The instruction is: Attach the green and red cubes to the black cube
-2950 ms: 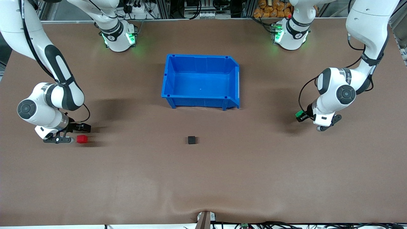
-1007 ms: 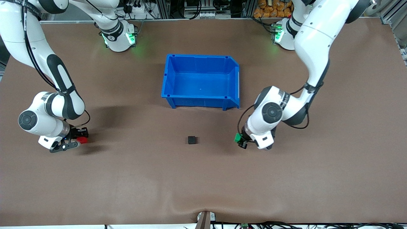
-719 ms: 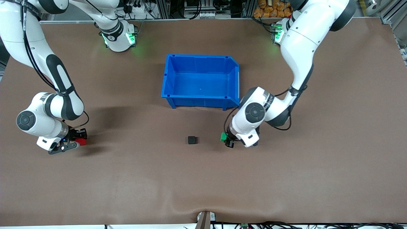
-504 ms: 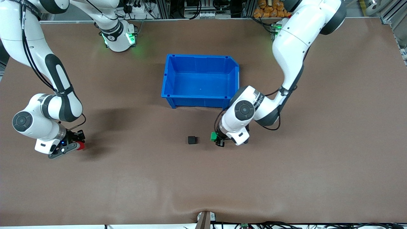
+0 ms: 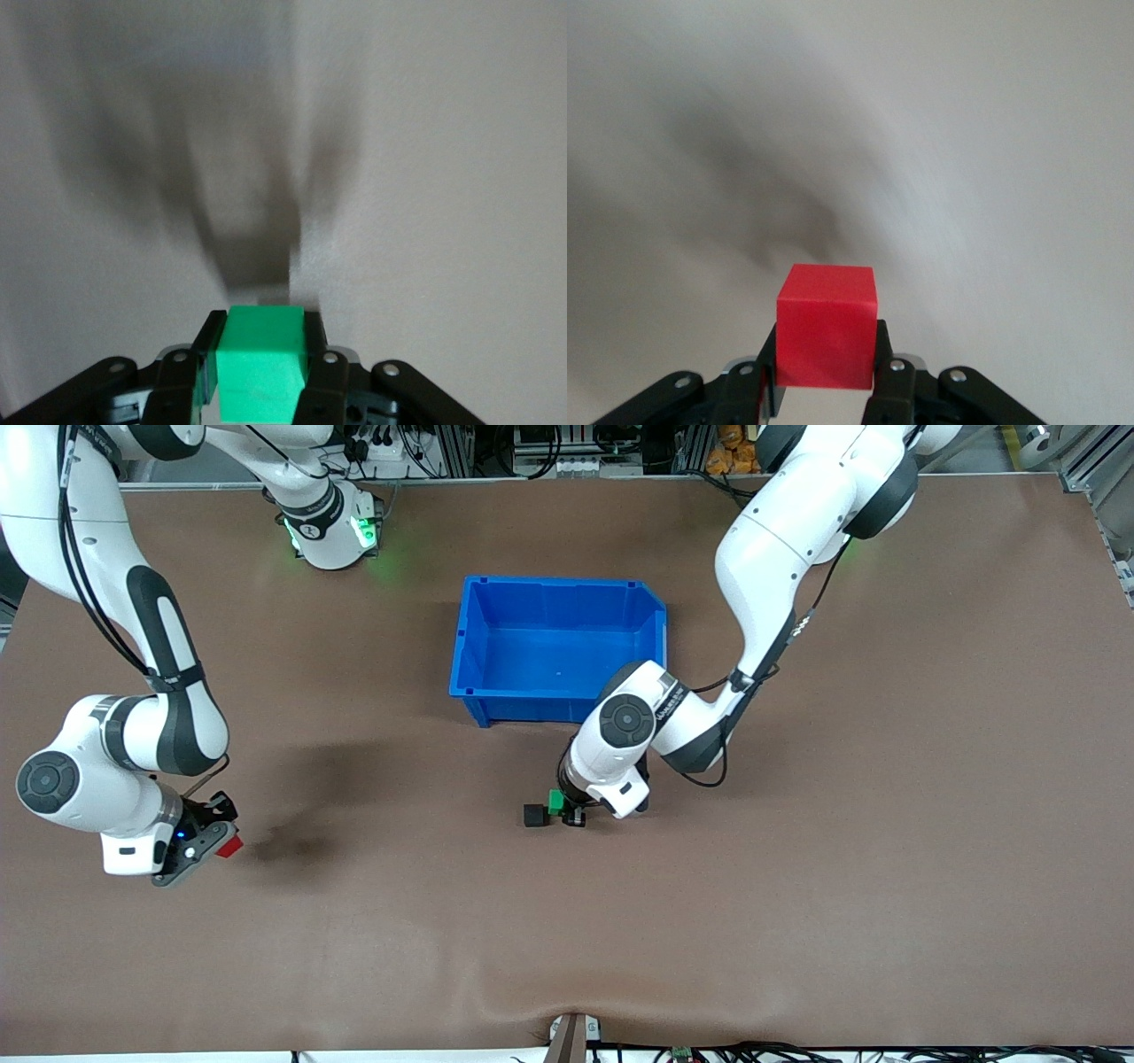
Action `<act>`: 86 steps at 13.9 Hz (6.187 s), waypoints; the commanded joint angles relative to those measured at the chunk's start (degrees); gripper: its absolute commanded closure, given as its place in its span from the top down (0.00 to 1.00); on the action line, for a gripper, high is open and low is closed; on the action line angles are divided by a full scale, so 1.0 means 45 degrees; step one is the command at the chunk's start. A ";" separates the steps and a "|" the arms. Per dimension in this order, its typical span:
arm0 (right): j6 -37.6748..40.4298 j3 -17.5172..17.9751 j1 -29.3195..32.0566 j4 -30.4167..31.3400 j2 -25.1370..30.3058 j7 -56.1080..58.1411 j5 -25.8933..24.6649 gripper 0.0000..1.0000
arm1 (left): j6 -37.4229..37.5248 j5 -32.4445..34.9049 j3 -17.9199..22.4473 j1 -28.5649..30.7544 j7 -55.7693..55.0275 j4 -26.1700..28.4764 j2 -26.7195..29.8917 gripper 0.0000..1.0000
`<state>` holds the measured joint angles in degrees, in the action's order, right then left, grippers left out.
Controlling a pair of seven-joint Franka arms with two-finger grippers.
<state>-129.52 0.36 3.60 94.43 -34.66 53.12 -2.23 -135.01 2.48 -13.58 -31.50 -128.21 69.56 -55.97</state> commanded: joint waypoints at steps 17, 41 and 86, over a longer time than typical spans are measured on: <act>-0.0397 0.1170 -0.5270 -0.1960 -0.2277 0.1518 0.0534 0.00 | -0.1384 -0.0219 0.1104 -0.0869 -0.0375 -0.0770 -0.1117 0.00; -0.1626 0.1170 -0.6424 -0.2820 -0.3449 0.0247 0.0964 0.00 | 0.0822 -0.0160 0.1281 -0.0659 0.0423 -0.0633 0.0462 1.00; 0.7940 -0.1251 -0.0837 0.0326 0.8032 -0.8322 0.0983 1.00 | 1.2583 0.0821 -0.0625 0.8238 2.4819 0.2115 1.1457 1.00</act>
<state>-95.09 -3.83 0.97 93.29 -2.19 19.71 1.48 -76.62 9.02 -24.29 10.22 -19.41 72.17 -10.83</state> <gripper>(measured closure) 0.000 0.000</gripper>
